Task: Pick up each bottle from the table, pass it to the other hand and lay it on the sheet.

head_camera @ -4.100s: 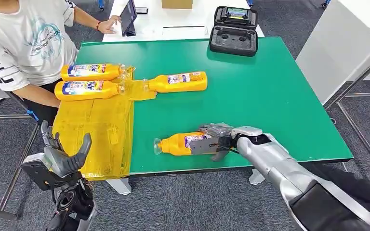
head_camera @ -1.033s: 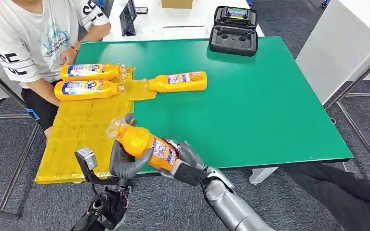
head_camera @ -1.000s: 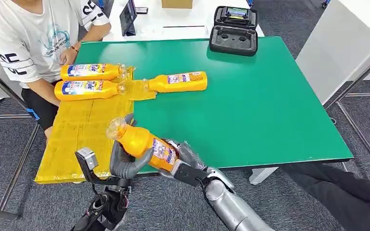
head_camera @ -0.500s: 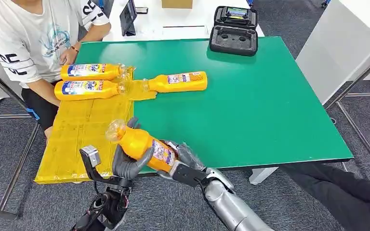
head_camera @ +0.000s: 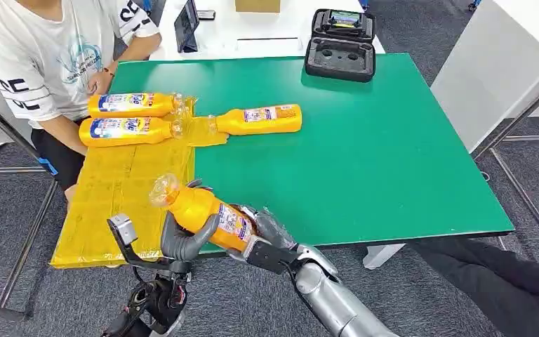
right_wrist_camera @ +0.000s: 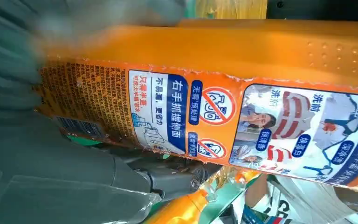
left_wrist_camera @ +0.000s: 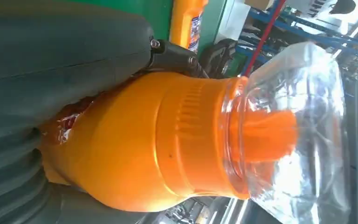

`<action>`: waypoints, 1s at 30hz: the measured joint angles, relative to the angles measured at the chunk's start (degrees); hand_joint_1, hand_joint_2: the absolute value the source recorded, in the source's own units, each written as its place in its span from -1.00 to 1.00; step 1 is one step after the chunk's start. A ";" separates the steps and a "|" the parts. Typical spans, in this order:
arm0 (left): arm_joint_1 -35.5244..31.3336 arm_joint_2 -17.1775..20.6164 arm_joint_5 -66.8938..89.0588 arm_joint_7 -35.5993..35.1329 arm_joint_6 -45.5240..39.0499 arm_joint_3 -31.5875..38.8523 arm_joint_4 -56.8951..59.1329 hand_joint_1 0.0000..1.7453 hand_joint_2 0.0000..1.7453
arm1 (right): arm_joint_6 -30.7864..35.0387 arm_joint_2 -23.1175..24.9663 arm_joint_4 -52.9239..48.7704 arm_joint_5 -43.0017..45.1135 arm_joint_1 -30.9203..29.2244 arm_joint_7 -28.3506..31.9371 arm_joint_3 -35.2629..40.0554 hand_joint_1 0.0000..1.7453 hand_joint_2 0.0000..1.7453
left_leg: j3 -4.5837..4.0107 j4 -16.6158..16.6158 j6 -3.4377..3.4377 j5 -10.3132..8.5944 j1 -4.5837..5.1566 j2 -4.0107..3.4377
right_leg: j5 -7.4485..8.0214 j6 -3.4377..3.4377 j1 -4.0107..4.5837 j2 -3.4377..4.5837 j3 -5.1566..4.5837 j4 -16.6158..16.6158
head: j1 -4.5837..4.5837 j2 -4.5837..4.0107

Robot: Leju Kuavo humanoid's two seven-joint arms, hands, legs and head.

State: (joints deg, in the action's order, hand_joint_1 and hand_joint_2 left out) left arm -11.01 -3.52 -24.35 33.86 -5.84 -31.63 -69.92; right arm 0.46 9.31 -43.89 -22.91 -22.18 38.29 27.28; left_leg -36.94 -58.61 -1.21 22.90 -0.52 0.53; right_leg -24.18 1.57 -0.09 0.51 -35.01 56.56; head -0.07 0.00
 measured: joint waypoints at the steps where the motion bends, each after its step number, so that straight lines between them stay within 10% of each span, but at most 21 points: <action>1: 0.02 0.02 0.00 0.00 0.00 0.00 -0.04 1.00 1.00 | 0.02 0.02 0.02 -0.02 -0.02 0.00 0.00 1.00 1.00 | 0.00 0.00 0.00 0.00 0.00 0.00 | 0.00 0.00 0.00 0.00 0.00 0.00 | -0.02 0.00; 5: 0.05 0.02 0.00 0.04 0.00 0.00 -0.07 1.00 1.00 | 0.04 0.04 0.13 -0.11 -0.11 0.00 0.00 1.00 1.00 | 0.00 0.00 0.00 0.00 0.00 0.00 | 0.00 0.00 0.00 0.00 0.00 0.00 | 0.00 0.00; 7: 0.08 0.02 0.00 0.09 -0.09 0.02 -0.07 1.00 1.00 | 0.11 0.07 0.17 -0.28 -0.13 0.00 0.00 -1.00 1.00 | 0.00 0.00 0.00 0.00 0.00 0.00 | 0.00 0.00 0.00 0.00 0.00 0.00 | 0.00 0.00; 8: 0.15 0.02 0.04 0.18 -0.15 0.02 -0.09 1.00 1.00 | 0.22 0.07 0.17 -0.42 -0.13 0.00 0.00 -1.00 1.00 | 0.00 0.00 0.00 0.00 0.00 0.00 | 0.00 0.00 0.00 0.00 0.00 0.00 | -0.02 0.00; 9: 0.17 0.02 0.35 0.17 -0.41 0.02 -0.15 1.00 1.00 | 0.33 0.09 0.17 -0.61 -0.12 0.00 0.00 -1.00 -1.00 | 0.00 0.00 0.00 0.00 0.00 0.00 | 0.00 0.00 0.00 0.00 0.00 0.00 | 0.00 0.00; 30: -2.24 0.68 4.55 5.75 -17.34 5.16 -2.60 1.00 1.00 | 2.03 -0.04 -7.04 8.22 1.84 0.35 -1.66 -1.00 -1.00 | 0.01 0.00 0.01 -0.01 -0.01 -0.03 | 0.01 0.00 0.01 0.00 0.01 0.01 | 0.00 0.00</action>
State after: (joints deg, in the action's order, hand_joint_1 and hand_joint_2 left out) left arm -13.25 -2.84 -19.80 39.61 -23.18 -26.46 -72.52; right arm 2.49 9.27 -50.93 -14.69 -20.34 38.64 25.62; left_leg -36.93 -58.61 -1.20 22.89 -0.53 0.50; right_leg -24.17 1.56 -0.08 0.52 -35.01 56.56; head -0.07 0.00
